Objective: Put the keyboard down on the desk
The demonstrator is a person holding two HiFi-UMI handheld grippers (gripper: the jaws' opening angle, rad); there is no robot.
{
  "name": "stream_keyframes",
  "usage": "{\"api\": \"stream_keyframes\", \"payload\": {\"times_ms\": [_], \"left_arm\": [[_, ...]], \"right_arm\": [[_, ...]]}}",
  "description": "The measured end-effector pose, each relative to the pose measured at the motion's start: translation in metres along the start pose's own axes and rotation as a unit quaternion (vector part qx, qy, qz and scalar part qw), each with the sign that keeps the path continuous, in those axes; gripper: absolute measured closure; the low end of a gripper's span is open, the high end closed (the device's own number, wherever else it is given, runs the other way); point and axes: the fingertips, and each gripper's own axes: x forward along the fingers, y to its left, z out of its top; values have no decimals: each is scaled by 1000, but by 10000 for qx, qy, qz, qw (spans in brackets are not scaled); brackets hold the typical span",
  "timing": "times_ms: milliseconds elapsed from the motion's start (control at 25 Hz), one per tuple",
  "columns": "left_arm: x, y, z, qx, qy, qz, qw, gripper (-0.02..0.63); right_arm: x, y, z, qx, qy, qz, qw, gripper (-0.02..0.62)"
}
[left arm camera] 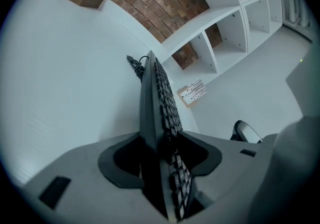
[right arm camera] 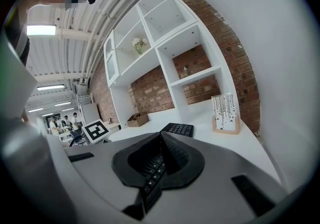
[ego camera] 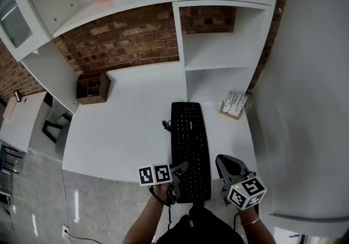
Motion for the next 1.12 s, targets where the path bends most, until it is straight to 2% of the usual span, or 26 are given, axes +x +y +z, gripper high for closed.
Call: {"api": "stream_keyframes", "payload": {"times_ms": [360, 560, 840, 1040, 1120], "left_arm": [[-4, 2, 0, 258, -268, 424, 9984, 394], [-8, 4, 3, 516, -468, 801, 9943, 379], [-30, -3, 26, 1216, -1032, 1262, 9791, 377], [-54, -17, 44, 1838, -1445, 1425, 9618, 407], [-63, -26, 48, 2091, -1584, 1436, 9542, 439]], "right_arm": [[-6, 3, 0, -25, -37, -18, 10000, 589], [-8, 6, 2, -50, -71, -36, 10000, 589], [-13, 13, -1, -47, -102, -73, 9999, 589], [-15, 24, 2, -95, -161, -33, 9998, 589], [-17, 29, 2, -111, -191, -25, 9998, 589]]}}
